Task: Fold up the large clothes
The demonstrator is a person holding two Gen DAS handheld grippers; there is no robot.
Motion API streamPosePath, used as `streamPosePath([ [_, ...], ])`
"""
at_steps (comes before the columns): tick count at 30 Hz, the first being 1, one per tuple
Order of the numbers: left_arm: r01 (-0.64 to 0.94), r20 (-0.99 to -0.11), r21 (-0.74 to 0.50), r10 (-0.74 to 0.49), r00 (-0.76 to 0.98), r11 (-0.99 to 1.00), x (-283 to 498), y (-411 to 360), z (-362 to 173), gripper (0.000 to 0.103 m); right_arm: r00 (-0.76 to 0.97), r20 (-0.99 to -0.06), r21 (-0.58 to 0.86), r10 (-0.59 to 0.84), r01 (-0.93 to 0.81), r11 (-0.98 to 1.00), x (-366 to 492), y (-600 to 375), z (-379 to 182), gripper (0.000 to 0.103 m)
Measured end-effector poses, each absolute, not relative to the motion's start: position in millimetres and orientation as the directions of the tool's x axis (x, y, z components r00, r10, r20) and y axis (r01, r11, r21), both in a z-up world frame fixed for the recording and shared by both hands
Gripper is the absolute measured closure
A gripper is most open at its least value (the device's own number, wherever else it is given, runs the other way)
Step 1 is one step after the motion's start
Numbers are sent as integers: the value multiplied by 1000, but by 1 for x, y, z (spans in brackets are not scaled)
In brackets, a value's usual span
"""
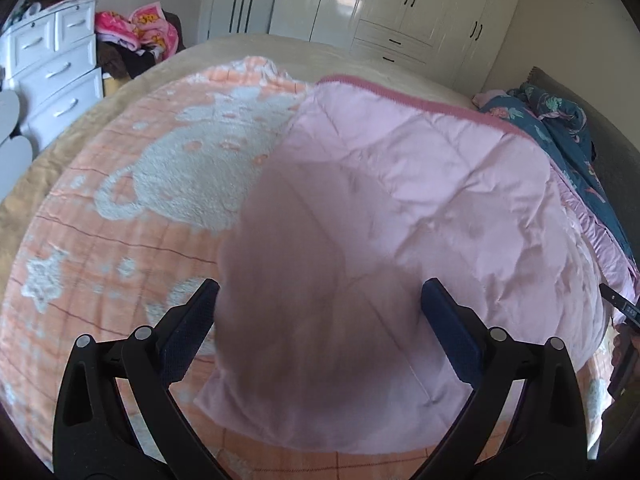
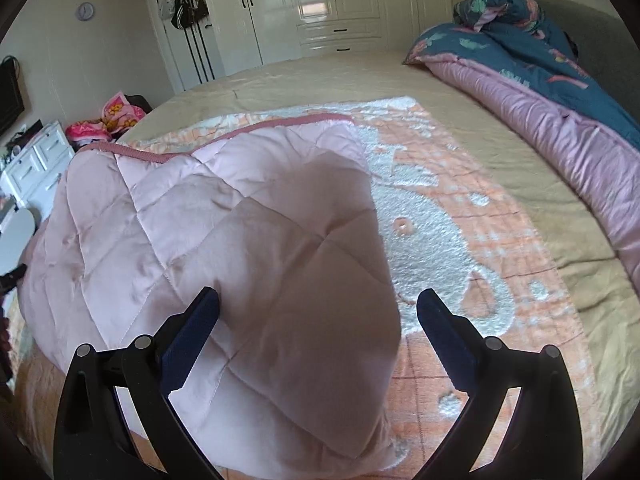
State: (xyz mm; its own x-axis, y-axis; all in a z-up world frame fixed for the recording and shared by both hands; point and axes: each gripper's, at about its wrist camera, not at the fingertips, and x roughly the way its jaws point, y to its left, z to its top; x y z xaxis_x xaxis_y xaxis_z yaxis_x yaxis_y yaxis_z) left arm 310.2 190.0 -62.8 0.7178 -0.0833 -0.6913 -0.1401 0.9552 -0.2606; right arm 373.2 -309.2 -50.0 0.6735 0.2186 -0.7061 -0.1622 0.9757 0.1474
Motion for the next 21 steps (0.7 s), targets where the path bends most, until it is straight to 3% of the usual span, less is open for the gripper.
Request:
streamPosePath([
  [1, -141, -684, -267, -85, 725, 953, 310, 189, -64, 12, 676, -700, 146, 229, -179, 973, 372, -307, -50, 13],
  [2, -138, -677, -277, -91, 730, 951, 310, 188, -65, 26, 679, -694, 144, 242, -198, 970, 370, -304, -50, 32],
  [3, -135, -675, -277, -93, 732, 951, 309, 185, -66, 50, 686, -689, 127, 234, -203, 971, 368, -301, -50, 49],
  [4, -144, -670, -247, -61, 740, 958, 308, 181, -65, 61, 695, -682, 110, 229, -212, 971, 366, -297, -49, 58],
  [5, -138, -658, -222, -44, 751, 965, 305, 175, -63, 76, 707, -669, 91, 230, -229, 969, 363, -292, -47, 74],
  [6, -132, -651, -214, -40, 758, 968, 305, 172, -60, 85, 720, -657, 68, 221, -236, 969, 360, -288, -43, 81],
  [14, -158, -552, -195, 25, 834, 968, 318, 174, -4, 89, 816, -530, 81, 231, -223, 971, 380, -280, 17, 87],
  [21, -212, -583, -142, 92, 807, 967, 363, 175, -2, 90, 808, -561, 89, 180, -158, 983, 430, -279, 15, 87],
])
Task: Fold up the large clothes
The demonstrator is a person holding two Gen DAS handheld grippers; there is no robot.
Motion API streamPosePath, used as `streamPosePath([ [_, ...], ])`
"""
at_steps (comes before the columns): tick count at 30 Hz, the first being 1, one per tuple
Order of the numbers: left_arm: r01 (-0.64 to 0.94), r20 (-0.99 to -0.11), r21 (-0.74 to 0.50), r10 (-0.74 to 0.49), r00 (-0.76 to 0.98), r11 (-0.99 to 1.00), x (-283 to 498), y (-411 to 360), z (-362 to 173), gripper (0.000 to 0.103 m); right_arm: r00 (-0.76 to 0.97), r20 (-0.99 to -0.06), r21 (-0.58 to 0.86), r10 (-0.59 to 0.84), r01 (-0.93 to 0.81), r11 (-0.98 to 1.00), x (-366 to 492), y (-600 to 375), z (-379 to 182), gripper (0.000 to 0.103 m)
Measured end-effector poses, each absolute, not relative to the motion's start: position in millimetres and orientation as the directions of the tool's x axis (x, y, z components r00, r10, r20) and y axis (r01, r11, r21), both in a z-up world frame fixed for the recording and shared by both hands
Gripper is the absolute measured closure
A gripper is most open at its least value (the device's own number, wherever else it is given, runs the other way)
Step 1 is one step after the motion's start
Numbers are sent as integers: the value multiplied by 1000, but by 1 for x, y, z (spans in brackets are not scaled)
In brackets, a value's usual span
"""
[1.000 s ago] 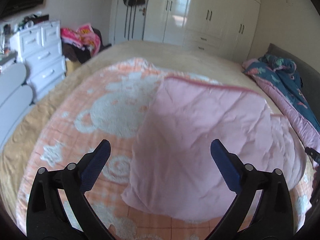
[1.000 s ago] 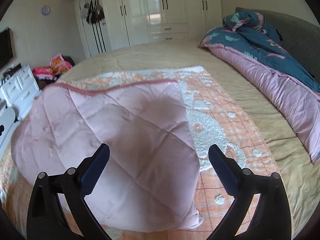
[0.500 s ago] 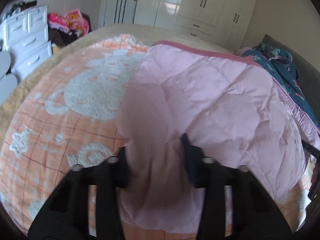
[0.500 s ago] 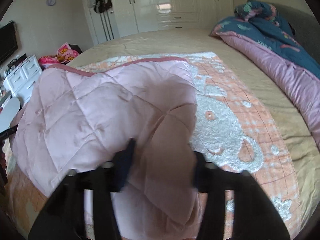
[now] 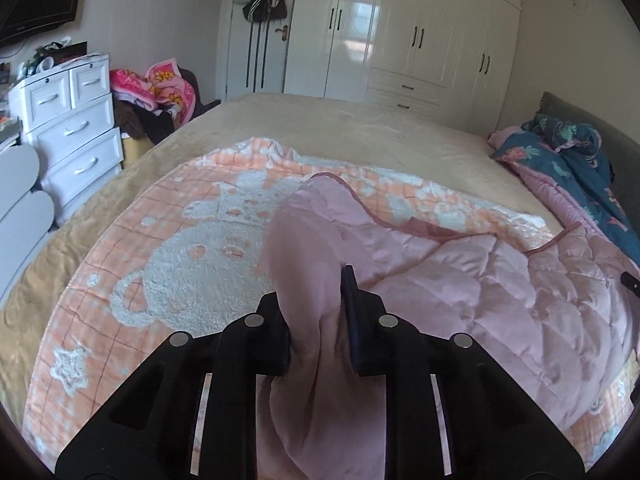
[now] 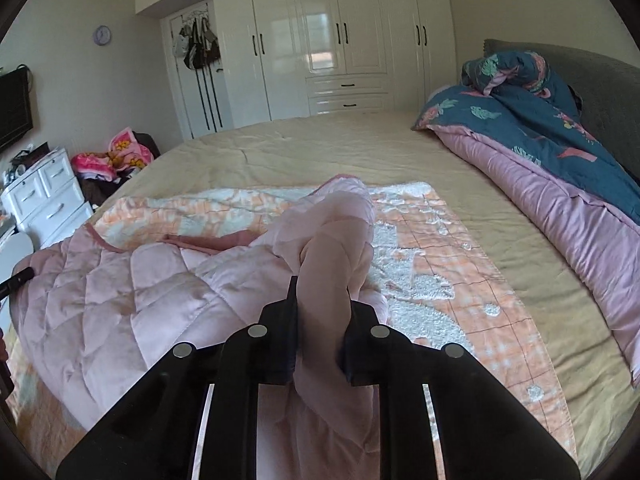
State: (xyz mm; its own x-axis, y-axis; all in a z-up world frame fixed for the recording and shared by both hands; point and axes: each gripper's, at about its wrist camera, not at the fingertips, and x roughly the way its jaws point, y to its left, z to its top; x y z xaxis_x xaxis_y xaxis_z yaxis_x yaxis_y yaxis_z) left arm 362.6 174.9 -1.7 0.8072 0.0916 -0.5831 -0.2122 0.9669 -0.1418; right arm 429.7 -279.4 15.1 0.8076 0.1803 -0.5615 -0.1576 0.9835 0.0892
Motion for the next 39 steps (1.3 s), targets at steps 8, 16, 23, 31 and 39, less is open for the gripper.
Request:
streamPosePath([
  [8, -242, -645, -102, 121, 755, 965, 388, 177, -33, 90, 760, -641, 60, 113, -96, 994, 459, -279, -26, 87],
  [16, -252, -669, -93, 127, 732, 963, 398, 176, -45, 89, 727, -679, 88, 101, -56, 995, 467, -280, -50, 87],
  [23, -266, -676, -94, 135, 725, 959, 398, 175, -49, 86, 718, -692, 71, 74, -34, 997, 459, -280, -53, 78],
  [31, -287, -636, -62, 184, 750, 956, 369, 173, -26, 48, 807, -590, 44, 36, -12, 999, 400, -276, -26, 35],
  [39, -198, -614, -118, 86, 784, 973, 312, 139, -15, 44, 783, -602, 73, 155, -140, 988, 351, -253, -29, 31],
])
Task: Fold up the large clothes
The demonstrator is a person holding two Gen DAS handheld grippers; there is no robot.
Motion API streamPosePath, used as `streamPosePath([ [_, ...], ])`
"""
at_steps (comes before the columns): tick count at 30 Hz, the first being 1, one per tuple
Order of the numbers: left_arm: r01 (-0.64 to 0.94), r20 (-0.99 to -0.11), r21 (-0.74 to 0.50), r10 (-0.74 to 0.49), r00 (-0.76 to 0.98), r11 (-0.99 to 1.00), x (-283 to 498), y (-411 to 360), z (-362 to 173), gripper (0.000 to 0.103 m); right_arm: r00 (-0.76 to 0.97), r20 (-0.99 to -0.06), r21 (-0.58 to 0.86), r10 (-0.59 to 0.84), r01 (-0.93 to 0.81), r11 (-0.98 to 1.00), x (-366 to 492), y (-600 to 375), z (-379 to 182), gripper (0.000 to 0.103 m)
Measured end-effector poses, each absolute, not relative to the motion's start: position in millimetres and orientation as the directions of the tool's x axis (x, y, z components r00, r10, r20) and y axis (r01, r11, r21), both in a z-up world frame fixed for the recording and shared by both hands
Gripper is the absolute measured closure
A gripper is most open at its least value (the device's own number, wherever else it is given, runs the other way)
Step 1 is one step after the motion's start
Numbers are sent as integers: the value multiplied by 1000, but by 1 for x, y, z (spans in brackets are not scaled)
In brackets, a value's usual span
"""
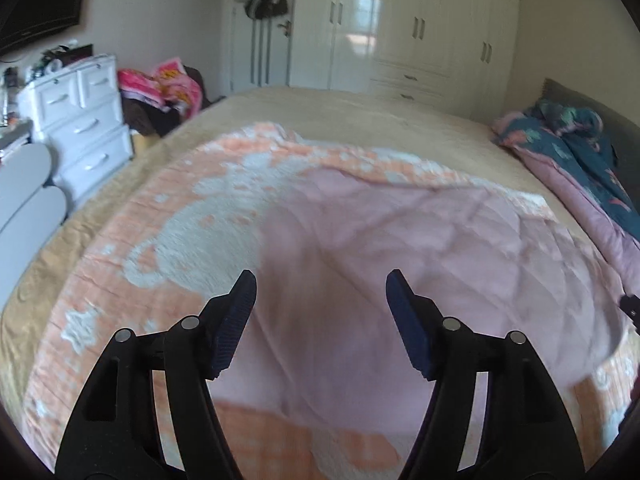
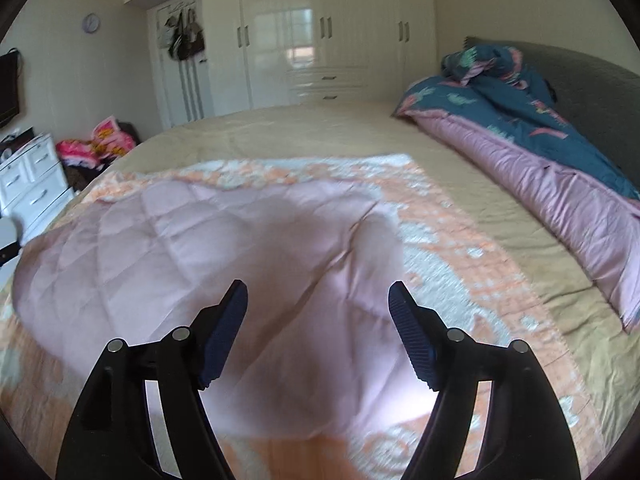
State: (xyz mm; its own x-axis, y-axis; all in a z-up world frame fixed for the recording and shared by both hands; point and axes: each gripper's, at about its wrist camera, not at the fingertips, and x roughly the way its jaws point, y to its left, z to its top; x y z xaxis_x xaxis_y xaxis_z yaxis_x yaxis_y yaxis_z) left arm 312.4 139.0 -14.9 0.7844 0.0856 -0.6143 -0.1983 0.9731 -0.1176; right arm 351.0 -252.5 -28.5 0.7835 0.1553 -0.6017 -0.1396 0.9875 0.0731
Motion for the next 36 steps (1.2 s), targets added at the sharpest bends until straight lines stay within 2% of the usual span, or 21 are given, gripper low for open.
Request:
streamPosePath([
  [2, -175, -644, -146, 40, 764, 974, 313, 131, -26, 44, 739, -651, 98, 171, -142, 985, 356, -248, -40, 31],
  [5, -184, -687, -111, 58, 724, 977, 320, 122, -48, 43, 706, -691, 98, 158, -125, 987, 364, -245, -53, 28],
  [8, -193, -711, -125, 47, 701, 973, 330, 125, -64, 40, 688, -708, 120, 161, -108, 987, 370, -245, -63, 25],
  [12, -210, -717, -131, 54, 695, 969, 329, 126, -63, 40, 680, -718, 115, 150, -96, 989, 368, -242, -64, 25],
  [16, -202, -695, -172, 27, 718, 964, 316, 125, -40, 38, 714, -675, 157, 187, -108, 982, 346, -246, -40, 22],
  [18, -199, -683, -175, 26, 730, 964, 308, 123, -28, 27, 746, -640, 150, 184, -114, 982, 331, -247, -22, 9],
  [19, -199, -674, -175, 30, 738, 964, 303, 122, -21, 24, 759, -621, 161, 197, -122, 979, 324, -249, -14, 7],
  [21, -201, -660, -175, 37, 750, 964, 293, 120, -8, 9, 781, -588, 182, 211, -126, 975, 310, -254, 2, 4],
  [36, -185, -613, -191, 30, 790, 964, 233, 107, 39, 9, 834, -499, 235, 236, -132, 963, 237, -274, 58, 4],
])
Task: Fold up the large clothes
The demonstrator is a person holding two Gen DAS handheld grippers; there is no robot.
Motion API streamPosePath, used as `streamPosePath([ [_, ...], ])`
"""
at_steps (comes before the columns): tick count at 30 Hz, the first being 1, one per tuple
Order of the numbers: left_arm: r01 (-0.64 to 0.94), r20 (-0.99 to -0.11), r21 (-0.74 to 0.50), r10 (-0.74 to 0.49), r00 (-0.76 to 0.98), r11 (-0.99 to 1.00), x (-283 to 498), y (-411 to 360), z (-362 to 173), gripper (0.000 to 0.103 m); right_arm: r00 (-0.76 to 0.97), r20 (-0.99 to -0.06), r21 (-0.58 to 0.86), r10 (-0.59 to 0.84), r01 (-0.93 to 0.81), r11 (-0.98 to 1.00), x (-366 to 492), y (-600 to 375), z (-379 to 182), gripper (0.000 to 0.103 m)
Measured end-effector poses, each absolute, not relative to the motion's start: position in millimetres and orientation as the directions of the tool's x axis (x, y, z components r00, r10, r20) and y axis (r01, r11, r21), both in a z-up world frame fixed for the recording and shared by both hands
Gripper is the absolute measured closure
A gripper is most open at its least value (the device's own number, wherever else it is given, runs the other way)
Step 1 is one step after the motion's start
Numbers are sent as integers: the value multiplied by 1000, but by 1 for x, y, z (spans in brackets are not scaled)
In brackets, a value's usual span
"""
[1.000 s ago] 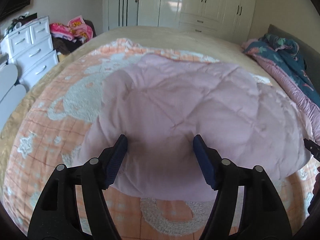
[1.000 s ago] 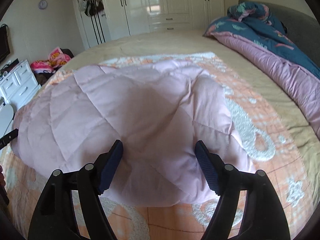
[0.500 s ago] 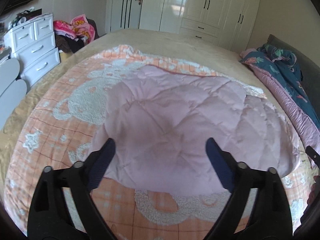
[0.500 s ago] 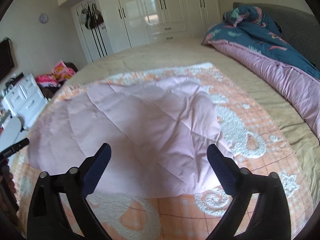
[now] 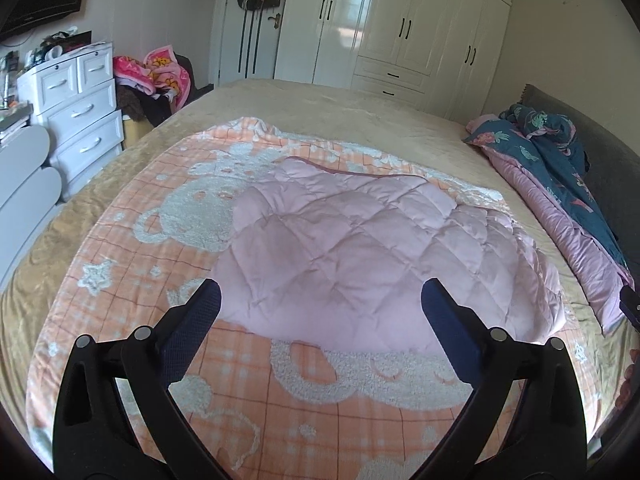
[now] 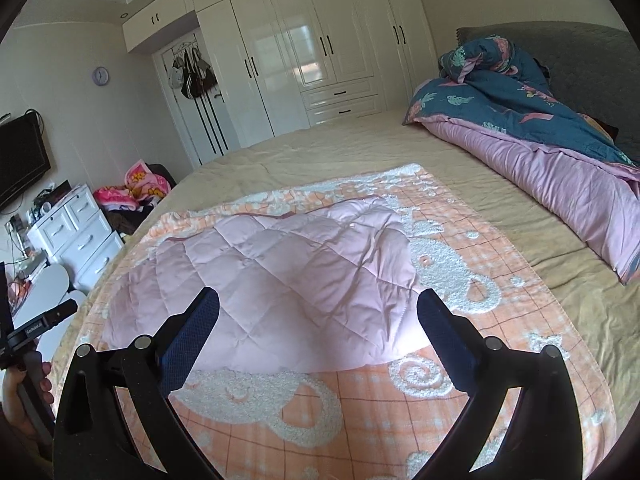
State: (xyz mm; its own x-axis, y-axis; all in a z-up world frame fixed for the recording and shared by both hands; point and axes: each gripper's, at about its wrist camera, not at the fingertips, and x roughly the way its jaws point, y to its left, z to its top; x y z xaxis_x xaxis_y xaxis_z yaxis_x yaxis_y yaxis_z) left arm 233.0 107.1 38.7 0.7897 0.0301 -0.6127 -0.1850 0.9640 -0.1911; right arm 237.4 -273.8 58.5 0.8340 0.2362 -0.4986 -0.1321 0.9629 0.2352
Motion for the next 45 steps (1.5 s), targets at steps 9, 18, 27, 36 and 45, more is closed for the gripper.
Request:
streamPosePath([
  [9, -204, -618, -178, 52, 784, 963, 209, 111, 34, 9, 836, -503, 219, 218, -121, 968, 211, -279, 57, 4],
  [18, -215, -642, -188, 46, 765, 958, 198, 114, 20, 9, 821, -535, 237, 197, -78, 968, 200, -283, 39, 4],
  [27, -278, -714, -287, -12, 700, 917, 216, 132, -25, 9, 765, -622, 324, 167, 57, 944, 226, -295, -7, 4],
  [36, -373, -684, -606, -220, 696, 702, 264, 172, -71, 9, 697, -694, 413, 181, 179, 893, 285, -296, -52, 4],
  [45, -449, -659, -704, -273, 700, 550, 310, 191, -113, 9, 682, -692, 558, 237, 296, 775, 334, -318, -96, 4],
])
